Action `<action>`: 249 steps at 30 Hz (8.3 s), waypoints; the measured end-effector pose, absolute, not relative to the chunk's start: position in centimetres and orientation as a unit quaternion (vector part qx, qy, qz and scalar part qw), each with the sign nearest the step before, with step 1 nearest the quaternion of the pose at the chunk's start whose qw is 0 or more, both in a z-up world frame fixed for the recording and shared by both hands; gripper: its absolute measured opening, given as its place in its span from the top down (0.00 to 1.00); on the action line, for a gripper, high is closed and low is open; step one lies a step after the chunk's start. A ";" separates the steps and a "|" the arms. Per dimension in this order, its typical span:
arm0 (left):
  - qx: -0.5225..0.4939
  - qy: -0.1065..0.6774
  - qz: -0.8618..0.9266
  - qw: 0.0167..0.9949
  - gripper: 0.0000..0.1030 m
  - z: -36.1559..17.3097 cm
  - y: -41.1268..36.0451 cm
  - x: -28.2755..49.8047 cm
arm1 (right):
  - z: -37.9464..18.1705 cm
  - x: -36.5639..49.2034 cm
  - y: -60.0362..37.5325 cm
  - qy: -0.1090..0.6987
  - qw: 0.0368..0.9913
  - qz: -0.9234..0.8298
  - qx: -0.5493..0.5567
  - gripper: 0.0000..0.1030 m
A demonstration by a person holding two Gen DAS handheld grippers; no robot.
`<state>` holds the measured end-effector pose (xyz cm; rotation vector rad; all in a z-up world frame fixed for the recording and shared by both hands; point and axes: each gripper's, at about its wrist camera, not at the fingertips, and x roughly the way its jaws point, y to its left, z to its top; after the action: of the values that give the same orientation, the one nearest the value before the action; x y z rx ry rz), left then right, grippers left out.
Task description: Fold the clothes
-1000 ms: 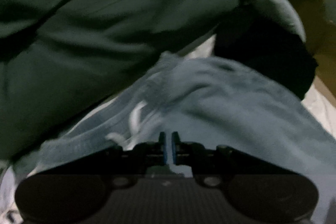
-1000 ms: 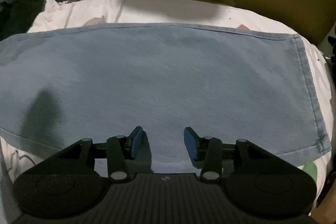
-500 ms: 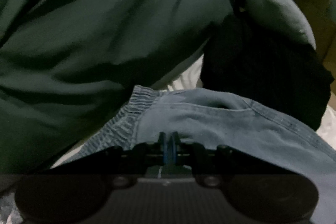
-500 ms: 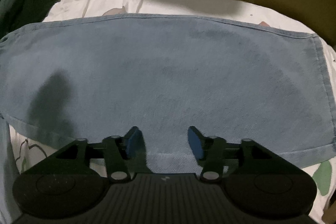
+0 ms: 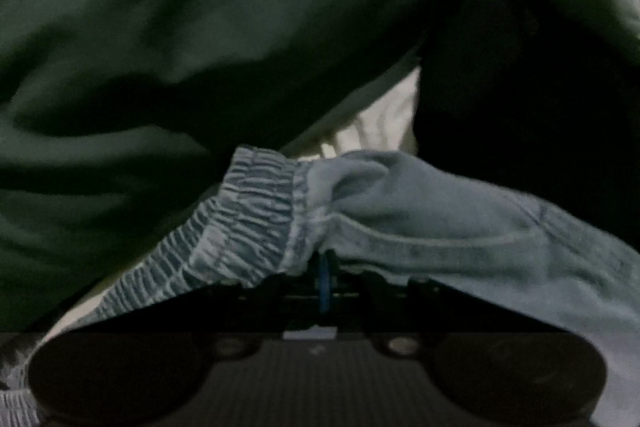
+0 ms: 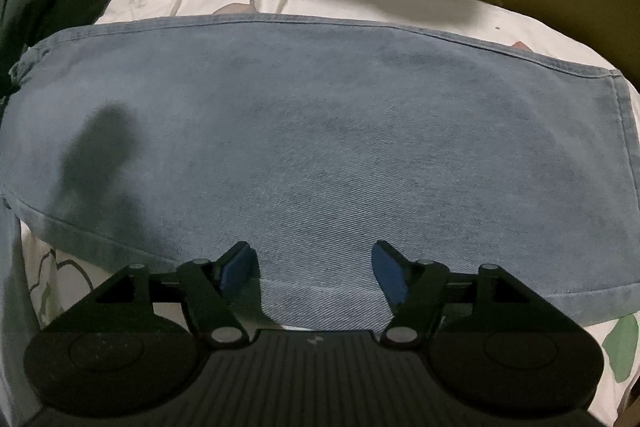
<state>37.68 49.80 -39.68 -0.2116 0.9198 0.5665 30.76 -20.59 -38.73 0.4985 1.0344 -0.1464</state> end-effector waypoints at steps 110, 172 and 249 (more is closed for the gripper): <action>0.039 0.484 0.092 0.869 0.68 -34.8 38.5 36.3 | -39.7 31.0 -22.3 0.458 0.830 -0.146 0.282 0.22; -0.040 0.506 0.217 0.834 0.71 -38.6 51.2 34.5 | -37.1 25.8 -20.3 0.465 0.830 -0.184 0.247 0.28; -0.202 0.515 0.201 0.809 0.19 -13.7 42.0 2.8 | -12.0 0.8 -24.3 0.424 0.896 -0.024 0.129 0.03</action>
<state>2.78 41.95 -13.69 -0.4326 1.1002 0.4293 0.81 -24.33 -12.01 0.2669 0.8791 -0.0495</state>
